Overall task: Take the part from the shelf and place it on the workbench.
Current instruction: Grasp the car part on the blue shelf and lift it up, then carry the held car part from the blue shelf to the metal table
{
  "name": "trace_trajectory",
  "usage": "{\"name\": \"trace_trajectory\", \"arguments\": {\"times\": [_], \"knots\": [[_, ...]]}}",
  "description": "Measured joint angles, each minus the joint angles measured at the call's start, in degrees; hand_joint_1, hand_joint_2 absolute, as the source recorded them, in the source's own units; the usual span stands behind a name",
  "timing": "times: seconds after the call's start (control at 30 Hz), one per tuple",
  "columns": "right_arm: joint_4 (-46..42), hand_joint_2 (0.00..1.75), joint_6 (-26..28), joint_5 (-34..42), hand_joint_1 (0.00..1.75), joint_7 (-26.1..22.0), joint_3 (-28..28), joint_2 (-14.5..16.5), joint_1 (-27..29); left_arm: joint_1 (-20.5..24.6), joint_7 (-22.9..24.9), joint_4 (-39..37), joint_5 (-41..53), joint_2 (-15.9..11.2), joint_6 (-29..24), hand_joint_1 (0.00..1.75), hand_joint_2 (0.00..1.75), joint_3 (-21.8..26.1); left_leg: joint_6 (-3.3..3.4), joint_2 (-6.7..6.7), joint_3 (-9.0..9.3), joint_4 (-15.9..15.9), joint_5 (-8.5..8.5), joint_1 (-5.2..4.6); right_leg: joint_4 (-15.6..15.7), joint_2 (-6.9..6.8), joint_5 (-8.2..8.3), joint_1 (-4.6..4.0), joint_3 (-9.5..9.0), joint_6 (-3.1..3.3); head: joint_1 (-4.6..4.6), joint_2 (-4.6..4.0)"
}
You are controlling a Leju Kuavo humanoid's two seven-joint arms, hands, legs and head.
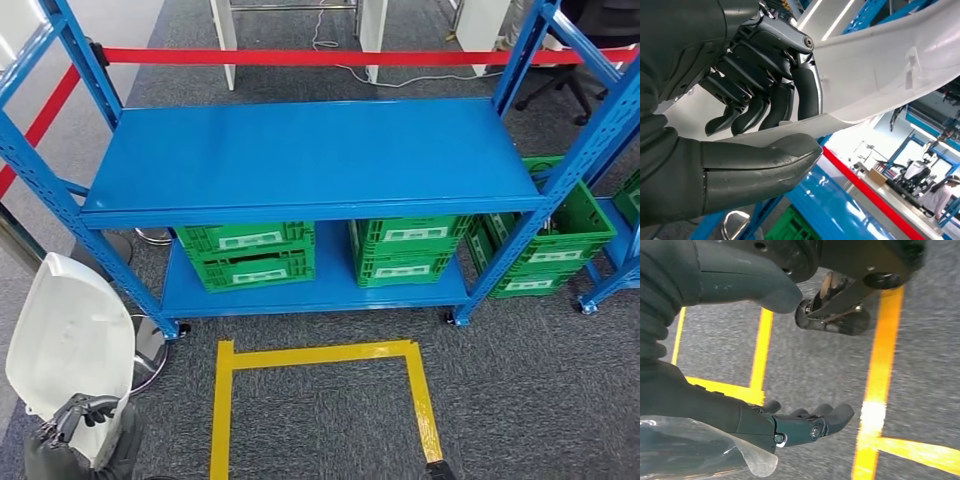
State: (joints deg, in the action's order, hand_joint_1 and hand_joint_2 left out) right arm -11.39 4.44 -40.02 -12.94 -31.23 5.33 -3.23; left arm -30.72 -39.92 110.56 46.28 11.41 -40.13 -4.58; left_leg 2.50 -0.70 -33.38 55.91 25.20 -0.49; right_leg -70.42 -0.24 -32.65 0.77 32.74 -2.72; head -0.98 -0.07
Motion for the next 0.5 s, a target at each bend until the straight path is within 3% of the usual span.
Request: {"name": "trace_trajectory", "arguments": {"times": [0.03, 0.1, 0.13, 0.17, 0.23, 0.3, 0.37, 0.4, 0.43, 0.47, 0.5], "knots": [[0.0, 1.75, 0.0, -0.2, 0.00, 0.3, 0.2, 0.1, -0.1, -0.3, 0.0, 0.2, 0.1, 0.0, 0.0, 1.75, 1.75, 0.1, -0.23, 0.01, -0.93, 0.5, -0.48, -0.03, 3.6, 0.00, 1.02, 0.02, -3.02, 0.02, -0.02, 0.00], [0.0, 1.75, -0.1, -0.5, 0.00, 0.8, 0.5, 0.2, -0.4, -0.7, 0.0, 0.7, 0.2, 0.1, 0.0, 1.75, 1.75, 0.3, -0.77, -0.03, -2.16, 1.5, -1.37, -0.17, 12.4, 0.14, -0.17, -0.05, -9.07, 0.38, -0.05, 0.00], [0.0, 1.75, -0.1, -0.6, 0.00, 1.1, 0.6, 0.3, -0.4, -0.8, -0.1, 1.0, 0.3, 0.2, 0.0, 1.75, 1.75, 0.4, -1.02, -0.07, -2.48, 1.8, -1.86, -0.23, 15.3, 0.23, -1.31, -0.14, -10.74, 0.61, -0.04, 0.00], [0.0, 1.75, -0.1, -0.7, 0.00, 1.2, 0.7, 0.4, -0.5, -0.9, -0.1, 1.2, 0.4, 0.2, 0.0, 1.75, 1.75, 0.5, -1.27, -0.10, -2.65, 1.9, -2.37, -0.22, 16.6, 0.29, -1.86, -0.24, -11.26, 0.93, -0.02, 0.00], [0.1, 1.75, -0.1, -0.8, 0.00, 1.4, 0.8, 0.6, -0.3, -1.2, -0.1, 1.5, 0.5, 0.3, 0.0, 1.75, 1.75, 0.8, -1.91, 0.02, -3.08, 2.2, -2.06, -0.05, 16.5, 0.10, -1.34, -0.21, -10.25, 1.80, 0.06, 0.00], [0.2, 1.75, -0.1, -0.9, 0.00, 1.4, 0.8, 0.8, -0.2, -1.7, -0.1, 1.7, 0.5, 0.4, 0.0, 1.75, 1.75, 1.1, -2.69, 0.19, -3.98, 5.5, 2.61, 0.21, 16.3, -0.23, -0.15, -0.11, -8.81, 2.67, 0.16, 0.00], [0.2, 1.75, -0.2, -0.9, 0.00, 1.1, 0.8, 0.8, -0.2, -2.0, -0.1, 1.8, 0.8, 0.4, 0.0, 1.75, 1.75, 1.2, -3.22, 0.24, -5.08, 12.5, 8.67, 0.39, 16.1, -0.39, 1.13, -0.19, -7.06, 2.97, 0.26, 0.00], [0.2, 1.75, -0.2, -1.0, 0.00, 1.0, 0.8, 0.8, -0.3, -2.0, -0.1, 1.9, 1.0, 0.4, 0.0, 1.75, 1.75, 1.2, -3.32, 0.24, -5.30, 15.9, 9.98, 0.41, 15.8, -0.47, 1.74, -0.23, -6.17, 2.99, 0.30, 0.00], [0.2, 1.75, -0.2, -1.1, 0.00, 1.0, 0.8, 0.8, -0.3, -2.1, -0.1, 1.9, 1.2, 0.4, 0.0, 1.75, 1.75, 1.2, -3.30, 0.25, -4.96, 18.1, 9.80, 0.41, 15.4, -0.56, 2.31, -0.28, -5.22, 2.99, 0.30, 0.00], [0.2, 1.75, -0.3, -1.2, 0.00, 1.0, 0.8, 0.8, -0.3, -2.1, -0.1, 1.9, 1.4, 0.5, 0.0, 1.75, 1.75, 1.2, -3.17, 0.27, -3.84, 18.4, 8.42, 0.40, 14.9, -0.64, 2.83, -0.33, -4.23, 2.95, 0.31, 0.00], [0.2, 1.75, -0.3, -1.3, 0.00, 1.0, 0.8, 0.8, -0.3, -2.2, -0.1, 2.0, 1.5, 0.5, 0.0, 1.75, 1.75, 1.2, -2.89, 0.29, -1.84, 16.6, 6.59, 0.36, 14.5, -0.68, 3.27, -0.41, -3.31, 2.89, 0.31, 0.00]]}}
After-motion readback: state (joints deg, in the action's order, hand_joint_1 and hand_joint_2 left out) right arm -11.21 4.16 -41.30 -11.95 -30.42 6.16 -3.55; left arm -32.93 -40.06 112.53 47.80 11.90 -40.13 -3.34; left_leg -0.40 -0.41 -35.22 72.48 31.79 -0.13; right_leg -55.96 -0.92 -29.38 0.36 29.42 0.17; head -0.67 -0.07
